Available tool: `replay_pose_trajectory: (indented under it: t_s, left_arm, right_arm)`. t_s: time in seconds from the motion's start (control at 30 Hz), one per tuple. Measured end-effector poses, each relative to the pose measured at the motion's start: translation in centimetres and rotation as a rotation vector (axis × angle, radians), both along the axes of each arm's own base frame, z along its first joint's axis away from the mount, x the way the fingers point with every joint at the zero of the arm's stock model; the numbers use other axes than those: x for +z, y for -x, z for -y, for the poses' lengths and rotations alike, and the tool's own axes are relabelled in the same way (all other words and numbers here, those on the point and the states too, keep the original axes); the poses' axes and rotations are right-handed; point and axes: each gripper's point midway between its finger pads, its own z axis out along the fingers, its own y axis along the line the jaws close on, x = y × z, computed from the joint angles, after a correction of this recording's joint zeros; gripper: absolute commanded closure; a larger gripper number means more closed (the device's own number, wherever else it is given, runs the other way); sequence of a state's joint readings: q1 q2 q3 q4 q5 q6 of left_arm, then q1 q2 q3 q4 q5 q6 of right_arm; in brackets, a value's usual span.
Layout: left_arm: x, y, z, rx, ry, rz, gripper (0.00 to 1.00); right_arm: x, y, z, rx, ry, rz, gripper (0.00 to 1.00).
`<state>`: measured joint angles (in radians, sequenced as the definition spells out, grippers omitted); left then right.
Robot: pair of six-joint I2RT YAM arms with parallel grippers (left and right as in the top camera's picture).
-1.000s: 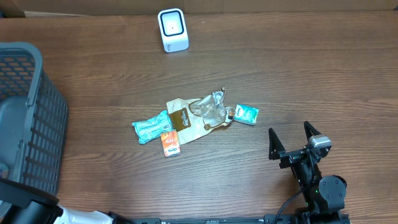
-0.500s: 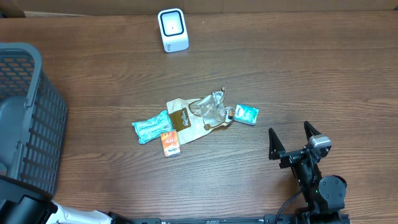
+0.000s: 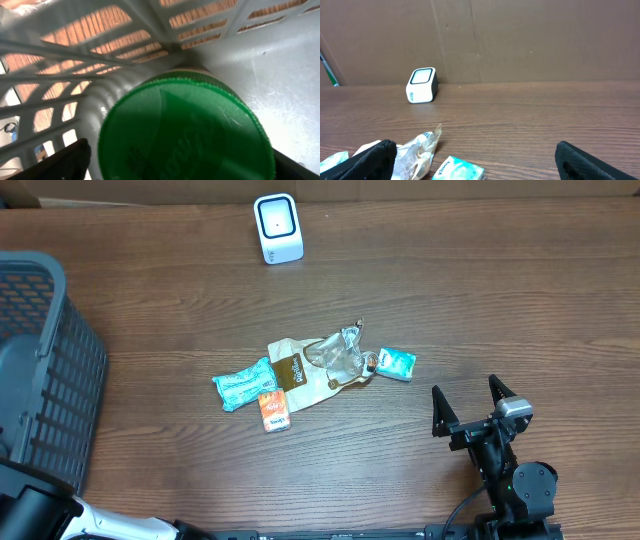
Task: Scan the item barcode
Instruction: 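Grasp the green-lidded jar by its lid with the left gripper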
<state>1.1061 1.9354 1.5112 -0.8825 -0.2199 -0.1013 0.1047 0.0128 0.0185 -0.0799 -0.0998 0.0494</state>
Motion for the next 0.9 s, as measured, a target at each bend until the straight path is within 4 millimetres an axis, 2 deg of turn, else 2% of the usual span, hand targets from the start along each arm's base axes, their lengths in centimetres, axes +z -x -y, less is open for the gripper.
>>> replay_pose_trajectory:
  t_s: [0.1, 0.37, 0.73, 0.9]
  left_arm:
    - [0.0, 0.0, 0.0, 0.0, -0.001, 0.0, 0.29]
    - [0.0, -0.3, -0.2, -0.003, -0.004, 0.014, 0.41]
    - [-0.1, -0.6, 0.9, -0.015, 0.028, 0.011, 0.43]
    - [0.2, -2.1, 2.0, -0.053, 0.054, 0.047, 0.44]
  right_arm:
    - [0.0, 0.0, 0.0, 0.0, 0.0, 0.0, 0.0]
    - [0.0, 0.0, 0.0, 0.0, 0.0, 0.001, 0.0]
    - [0.0, 0.0, 0.0, 0.0, 0.0, 0.0, 0.0]
    - [0.0, 0.0, 0.0, 0.0, 0.0, 0.0, 0.0]
